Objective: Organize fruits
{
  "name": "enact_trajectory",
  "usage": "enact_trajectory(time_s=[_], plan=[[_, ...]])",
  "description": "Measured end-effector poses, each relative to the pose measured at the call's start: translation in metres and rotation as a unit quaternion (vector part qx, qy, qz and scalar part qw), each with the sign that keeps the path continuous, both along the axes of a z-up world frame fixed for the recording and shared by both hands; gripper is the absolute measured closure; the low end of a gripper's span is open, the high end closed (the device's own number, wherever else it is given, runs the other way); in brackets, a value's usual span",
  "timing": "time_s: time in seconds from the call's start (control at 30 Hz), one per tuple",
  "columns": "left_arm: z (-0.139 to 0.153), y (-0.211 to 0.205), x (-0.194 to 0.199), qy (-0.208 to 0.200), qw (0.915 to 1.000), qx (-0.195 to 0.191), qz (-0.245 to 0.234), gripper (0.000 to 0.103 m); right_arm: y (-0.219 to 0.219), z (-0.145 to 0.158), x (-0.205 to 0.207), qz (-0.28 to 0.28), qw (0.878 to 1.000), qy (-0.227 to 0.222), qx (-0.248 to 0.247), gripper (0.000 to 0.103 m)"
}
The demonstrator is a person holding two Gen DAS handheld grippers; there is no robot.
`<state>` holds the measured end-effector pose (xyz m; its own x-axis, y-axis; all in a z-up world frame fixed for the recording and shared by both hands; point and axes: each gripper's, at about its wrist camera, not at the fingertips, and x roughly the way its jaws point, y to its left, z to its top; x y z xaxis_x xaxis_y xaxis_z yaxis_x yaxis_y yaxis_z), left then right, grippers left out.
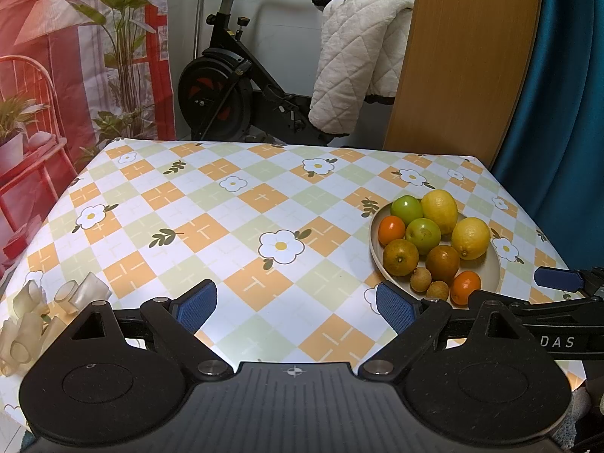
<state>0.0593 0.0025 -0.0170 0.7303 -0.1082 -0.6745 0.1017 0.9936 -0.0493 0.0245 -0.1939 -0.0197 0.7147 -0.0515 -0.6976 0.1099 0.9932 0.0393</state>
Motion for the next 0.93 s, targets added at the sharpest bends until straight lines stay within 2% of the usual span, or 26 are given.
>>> enact_trajectory(time_s=[0.93], plan=[[-0.0012,0.0013,0.0002,-0.001,1.0,0.001,0.008,0.01,-0.0001,-0.0014,-0.0001,-0.001,1.0,0.0,0.0,0.001]])
